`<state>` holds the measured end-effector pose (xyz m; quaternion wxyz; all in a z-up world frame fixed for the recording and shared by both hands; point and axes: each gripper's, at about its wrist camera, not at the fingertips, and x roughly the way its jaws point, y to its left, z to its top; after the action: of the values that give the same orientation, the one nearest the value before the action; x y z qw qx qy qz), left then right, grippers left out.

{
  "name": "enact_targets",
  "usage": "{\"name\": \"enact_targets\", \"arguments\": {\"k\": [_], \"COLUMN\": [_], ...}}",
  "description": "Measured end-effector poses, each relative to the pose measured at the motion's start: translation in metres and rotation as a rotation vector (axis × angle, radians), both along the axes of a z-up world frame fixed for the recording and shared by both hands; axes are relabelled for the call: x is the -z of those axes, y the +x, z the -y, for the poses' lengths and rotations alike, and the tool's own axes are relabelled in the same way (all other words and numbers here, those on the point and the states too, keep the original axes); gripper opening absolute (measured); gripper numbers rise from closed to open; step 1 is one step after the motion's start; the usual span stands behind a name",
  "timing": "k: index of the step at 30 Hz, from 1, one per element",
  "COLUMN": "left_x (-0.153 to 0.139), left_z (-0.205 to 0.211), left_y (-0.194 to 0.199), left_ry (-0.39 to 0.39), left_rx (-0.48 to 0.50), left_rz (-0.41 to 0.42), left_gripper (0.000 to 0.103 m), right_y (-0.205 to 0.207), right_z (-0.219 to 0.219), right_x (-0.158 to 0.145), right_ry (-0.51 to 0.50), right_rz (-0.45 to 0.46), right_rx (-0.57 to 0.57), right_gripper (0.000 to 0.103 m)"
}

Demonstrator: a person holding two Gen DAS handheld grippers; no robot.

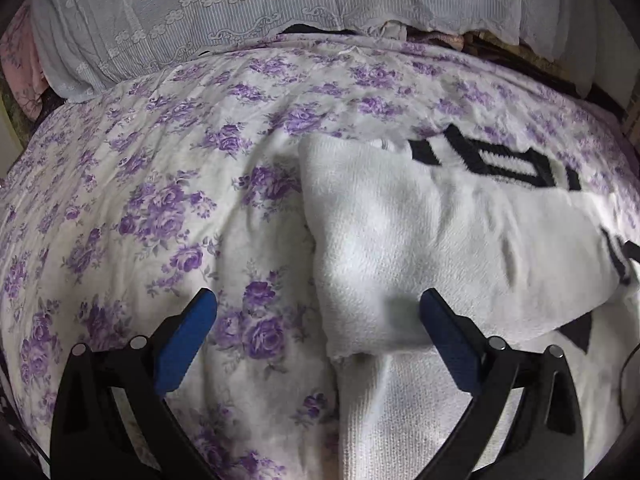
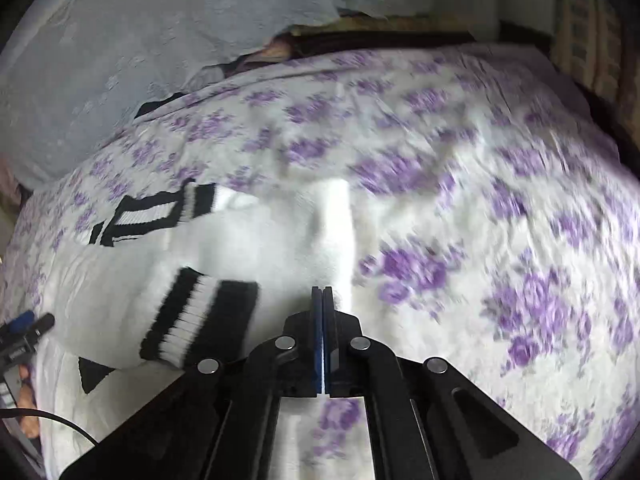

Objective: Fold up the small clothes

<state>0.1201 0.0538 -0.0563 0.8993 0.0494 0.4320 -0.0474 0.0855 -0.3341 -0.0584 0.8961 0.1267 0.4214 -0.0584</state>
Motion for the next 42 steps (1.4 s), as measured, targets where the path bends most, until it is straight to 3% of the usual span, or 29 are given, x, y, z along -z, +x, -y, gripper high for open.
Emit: {"name": "enact_targets", "arguments": {"k": [2, 5, 8, 11, 12, 13, 15, 17, 20, 22, 23, 25, 27, 28, 30, 31, 32, 34, 35, 38, 42], "left_x": [-0.003, -0.029, -0.048, -0.029, -0.013, 0.001, 0.0, -0.008, -0.021, -0.008, 0.006, 0.009, 0.001, -0.005, -0.014, -0.014, -0.007, 0.016, 0.014, 0.001, -0.015], "left_z": [-0.002, -0.006, 0.012, 0.044, 0.051, 0.05, 0.032, 0.021, 0.025, 0.036, 0.04, 0.025, 0.015, 0.013, 0.015, 0.016, 0.019, 0.023, 0.016, -0.001, -0.01], "left_y": [-0.002, -0.009, -0.003, 0.021, 0.03, 0.037, 0.039, 0.045, 0.064, 0.085, 0.095, 0.098, 0.083, 0.071, 0.04, 0.028, 0.02, 0.018, 0.016, 0.003, -0.055], "left_ry": [0.0, -0.068, -0.114, -0.018, 0.036, 0.02, -0.125, -0.184, -0.158, -0.091, -0.071, -0.184, -0.216, -0.204, -0.142, -0.114, -0.083, -0.056, -0.093, -0.166, -0.079], "left_rx": [-0.01, -0.012, 0.077, 0.145, 0.128, 0.111, 0.083, 0.062, 0.037, 0.042, 0.056, 0.033, 0.026, 0.042, 0.109, 0.133, 0.147, 0.151, 0.134, 0.086, 0.132], "left_rz": [0.006, 0.069, 0.069, -0.016, -0.053, -0.08, -0.108, -0.116, -0.076, -0.122, -0.158, -0.167, -0.153, -0.134, -0.087, -0.076, -0.089, -0.136, -0.124, -0.168, -0.104], "left_gripper": [0.099, 0.099, 0.099, 0.099, 0.099, 0.099, 0.099, 0.099, 0.099, 0.099, 0.099, 0.099, 0.099, 0.098, 0.098, 0.098, 0.098, 0.099, 0.099, 0.098, 0.098], "right_y": [-0.019, -0.027, -0.004, 0.033, 0.035, 0.034, 0.03, 0.03, 0.063, 0.088, 0.092, 0.088, 0.065, 0.051, 0.021, 0.013, 0.011, 0.006, 0.007, -0.013, -0.065], "right_z": [0.001, -0.029, -0.067, -0.083, -0.081, -0.079, -0.078, -0.083, -0.078, -0.076, -0.075, -0.072, -0.068, -0.071, -0.075, -0.077, -0.079, -0.077, -0.072, -0.057, -0.058], "right_x": [-0.01, -0.036, -0.039, 0.005, 0.013, 0.012, -0.005, -0.026, -0.023, 0.007, 0.015, 0.012, -0.005, -0.014, -0.022, -0.016, -0.002, 0.01, 0.006, -0.016, -0.036], "right_ry": [0.033, 0.05, 0.048, 0.059, 0.076, 0.094, 0.11, 0.036, 0.037, 0.05, 0.062, 0.075, 0.104, 0.098, 0.073, 0.063, 0.054, 0.069, 0.101, 0.185, 0.125], "right_rz": [0.084, 0.176, 0.138, -0.049, -0.021, -0.016, 0.001, 0.073, 0.025, -0.086, -0.055, -0.031, 0.035, 0.062, 0.086, 0.059, -0.004, 0.017, 0.007, 0.052, 0.091], "right_rx": [0.008, -0.133, -0.279, -0.292, -0.28, -0.272, -0.254, -0.259, -0.253, -0.24, -0.239, -0.225, -0.219, -0.253, -0.315, -0.33, -0.341, -0.352, -0.333, -0.26, -0.309], "right_gripper": [0.002, 0.004, 0.004, 0.001, 0.0, 0.0, 0.003, 0.006, 0.008, 0.01, 0.008, 0.008, 0.014, 0.014, 0.024, 0.039, 0.043, 0.043, 0.037, 0.037, 0.039]}}
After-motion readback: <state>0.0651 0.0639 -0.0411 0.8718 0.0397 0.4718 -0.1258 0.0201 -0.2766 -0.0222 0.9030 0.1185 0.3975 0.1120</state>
